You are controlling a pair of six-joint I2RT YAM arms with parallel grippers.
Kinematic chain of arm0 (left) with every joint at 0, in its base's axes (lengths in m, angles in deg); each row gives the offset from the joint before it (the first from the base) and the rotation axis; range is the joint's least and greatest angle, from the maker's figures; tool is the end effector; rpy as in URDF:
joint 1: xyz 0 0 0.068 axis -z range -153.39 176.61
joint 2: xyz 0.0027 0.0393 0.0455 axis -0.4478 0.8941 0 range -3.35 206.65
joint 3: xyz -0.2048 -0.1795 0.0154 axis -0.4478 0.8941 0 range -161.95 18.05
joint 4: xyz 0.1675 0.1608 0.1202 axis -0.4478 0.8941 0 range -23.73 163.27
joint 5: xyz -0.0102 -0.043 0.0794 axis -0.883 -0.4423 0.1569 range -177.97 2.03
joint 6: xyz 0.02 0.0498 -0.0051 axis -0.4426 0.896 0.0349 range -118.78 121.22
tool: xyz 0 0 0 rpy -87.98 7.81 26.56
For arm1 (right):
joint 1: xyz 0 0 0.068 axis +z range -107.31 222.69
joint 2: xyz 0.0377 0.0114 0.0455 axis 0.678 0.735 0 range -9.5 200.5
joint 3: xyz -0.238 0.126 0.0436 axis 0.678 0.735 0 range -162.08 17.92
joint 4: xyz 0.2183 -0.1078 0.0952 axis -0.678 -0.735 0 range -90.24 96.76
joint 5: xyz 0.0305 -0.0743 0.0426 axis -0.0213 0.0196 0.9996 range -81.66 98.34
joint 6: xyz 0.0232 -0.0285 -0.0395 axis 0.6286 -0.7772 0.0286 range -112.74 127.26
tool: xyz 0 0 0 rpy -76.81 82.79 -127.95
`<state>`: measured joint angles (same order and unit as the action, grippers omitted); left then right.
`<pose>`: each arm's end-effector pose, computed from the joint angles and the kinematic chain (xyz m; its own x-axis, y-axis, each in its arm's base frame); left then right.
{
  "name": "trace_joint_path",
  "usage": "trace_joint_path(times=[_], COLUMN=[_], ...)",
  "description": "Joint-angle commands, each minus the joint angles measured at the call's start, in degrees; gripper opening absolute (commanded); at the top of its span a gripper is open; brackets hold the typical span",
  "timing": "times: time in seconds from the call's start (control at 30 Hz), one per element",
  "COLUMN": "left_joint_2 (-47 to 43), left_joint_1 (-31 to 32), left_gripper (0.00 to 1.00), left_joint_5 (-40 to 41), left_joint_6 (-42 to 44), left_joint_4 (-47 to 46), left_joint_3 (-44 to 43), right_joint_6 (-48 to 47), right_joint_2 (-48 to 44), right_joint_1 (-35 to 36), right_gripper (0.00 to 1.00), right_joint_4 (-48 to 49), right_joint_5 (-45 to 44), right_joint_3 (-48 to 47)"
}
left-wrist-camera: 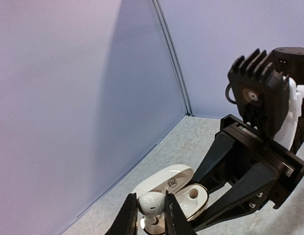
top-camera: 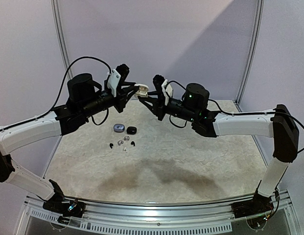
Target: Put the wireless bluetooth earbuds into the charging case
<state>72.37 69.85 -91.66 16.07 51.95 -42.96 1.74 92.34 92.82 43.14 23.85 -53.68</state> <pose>0.2291 -0.2186 0.3643 0.1825 0.1796 -0.9667 0.7074 0.6588 0.2559 0.2643 0.3313 0.3118 0.1558 0.0419 -0.9869 -0.8991 0.4197 -0.1241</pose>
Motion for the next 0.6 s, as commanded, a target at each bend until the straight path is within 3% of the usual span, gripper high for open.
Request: trace_joint_path(times=[0.0, 0.57], left_joint_2=[0.78, 1.20], left_joint_1=[0.34, 0.35], left_gripper=[0.00, 0.00], left_joint_5=[0.96, -0.37], left_joint_6=[0.73, 0.00], left_joint_4=[1.12, 4.39], left_joint_3=[0.06, -0.16], right_joint_6=[-0.43, 0.62], right_joint_2=[-2.16, -2.53], right_joint_1=[0.27, 0.31], right_gripper=[0.00, 0.00], right_joint_4=[-0.69, -0.62], right_joint_5=[-0.59, -2.14], right_joint_3=[-0.47, -0.68])
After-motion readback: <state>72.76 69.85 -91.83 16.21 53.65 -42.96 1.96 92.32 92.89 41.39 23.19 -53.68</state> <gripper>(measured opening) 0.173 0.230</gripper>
